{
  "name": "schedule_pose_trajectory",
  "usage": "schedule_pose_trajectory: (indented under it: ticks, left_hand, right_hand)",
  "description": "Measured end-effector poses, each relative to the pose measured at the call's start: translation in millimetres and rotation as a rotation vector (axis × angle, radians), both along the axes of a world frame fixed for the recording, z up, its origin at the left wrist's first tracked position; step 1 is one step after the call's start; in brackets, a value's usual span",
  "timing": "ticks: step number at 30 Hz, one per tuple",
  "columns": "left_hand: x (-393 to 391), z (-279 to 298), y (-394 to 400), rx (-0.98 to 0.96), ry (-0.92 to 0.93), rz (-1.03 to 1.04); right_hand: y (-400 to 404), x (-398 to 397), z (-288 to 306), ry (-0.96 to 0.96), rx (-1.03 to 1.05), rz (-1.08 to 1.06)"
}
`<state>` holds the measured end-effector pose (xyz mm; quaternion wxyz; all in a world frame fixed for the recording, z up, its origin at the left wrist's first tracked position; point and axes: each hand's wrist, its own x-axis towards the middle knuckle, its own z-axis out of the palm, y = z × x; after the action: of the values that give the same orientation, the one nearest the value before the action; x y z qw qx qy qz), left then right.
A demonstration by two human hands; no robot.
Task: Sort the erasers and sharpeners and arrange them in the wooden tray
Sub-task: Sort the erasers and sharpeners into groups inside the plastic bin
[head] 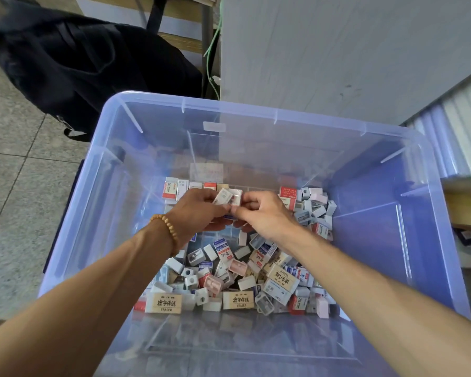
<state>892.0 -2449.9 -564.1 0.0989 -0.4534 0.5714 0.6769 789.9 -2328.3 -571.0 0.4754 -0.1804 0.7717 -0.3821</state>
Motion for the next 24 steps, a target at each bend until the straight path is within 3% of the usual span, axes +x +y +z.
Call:
schedule_pose_trajectory:
  ticks: [7,15,20,24]
  left_hand:
    - [-7,-12,-15,-0.42,-0.099,-0.078]
    - [-22,-27,-10,-0.696,-0.066,-0.199]
    - [-24,-31,-8,-0.87,-0.031,-0.296]
    - [-22,-34,-8,-1.01,-0.11,-0.369]
  right_hand:
    - [-6,-21,-17,0.261,0.278,0.078]
    - [-18,-25,-35,0.457,0.288,0.094]
    - [-10,-27,-45,0.761,0.269,0.178]
    - [-3,-23,-47,0.784,0.178,0.191]
